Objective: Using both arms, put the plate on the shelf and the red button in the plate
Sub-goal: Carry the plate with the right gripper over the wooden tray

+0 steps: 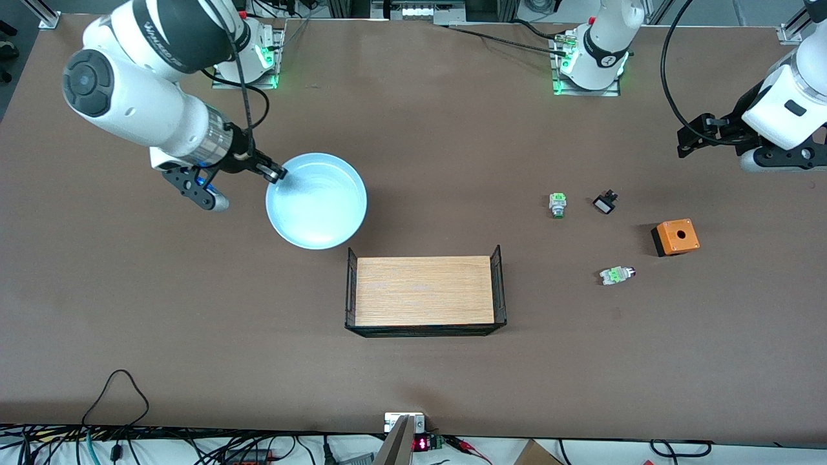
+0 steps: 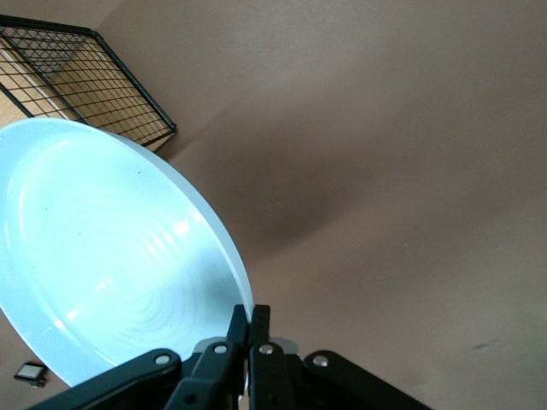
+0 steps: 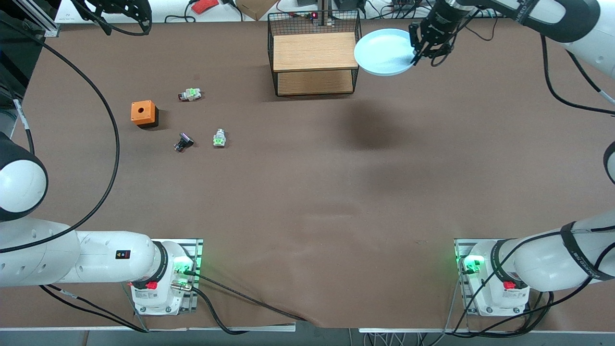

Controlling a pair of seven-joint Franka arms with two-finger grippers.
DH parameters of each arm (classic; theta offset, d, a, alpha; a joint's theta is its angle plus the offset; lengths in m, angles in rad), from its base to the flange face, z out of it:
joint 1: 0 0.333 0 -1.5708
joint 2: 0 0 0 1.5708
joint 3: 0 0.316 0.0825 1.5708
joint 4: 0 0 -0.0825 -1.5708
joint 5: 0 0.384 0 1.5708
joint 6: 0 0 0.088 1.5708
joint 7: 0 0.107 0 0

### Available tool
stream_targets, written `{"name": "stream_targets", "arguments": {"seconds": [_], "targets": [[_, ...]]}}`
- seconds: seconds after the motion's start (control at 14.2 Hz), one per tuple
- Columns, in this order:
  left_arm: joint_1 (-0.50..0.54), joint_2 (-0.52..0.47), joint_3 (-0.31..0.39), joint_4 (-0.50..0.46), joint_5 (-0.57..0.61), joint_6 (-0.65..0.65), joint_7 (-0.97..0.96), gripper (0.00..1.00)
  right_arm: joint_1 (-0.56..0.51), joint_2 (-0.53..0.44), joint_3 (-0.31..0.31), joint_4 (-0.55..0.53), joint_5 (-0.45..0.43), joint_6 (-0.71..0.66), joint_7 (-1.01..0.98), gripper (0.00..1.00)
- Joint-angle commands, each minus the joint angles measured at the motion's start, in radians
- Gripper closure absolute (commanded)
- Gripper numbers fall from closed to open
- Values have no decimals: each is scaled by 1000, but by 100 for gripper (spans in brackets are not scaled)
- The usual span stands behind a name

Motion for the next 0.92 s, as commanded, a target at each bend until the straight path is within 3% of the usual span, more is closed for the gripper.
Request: {"name": "stream_targets", "arguments": {"seconds": [0.0, 0.28, 0.85], "targets": [[3, 14, 1, 30, -3, -15, 18, 0, 40, 57, -8, 66, 17, 24, 75, 100], [3, 12, 1, 30, -3, -15, 18, 0, 115, 123, -8, 121, 14, 88, 193, 100], [3, 14, 1, 30, -3, -15, 18, 0, 182, 185, -8, 134, 19, 284, 346, 100]]}}
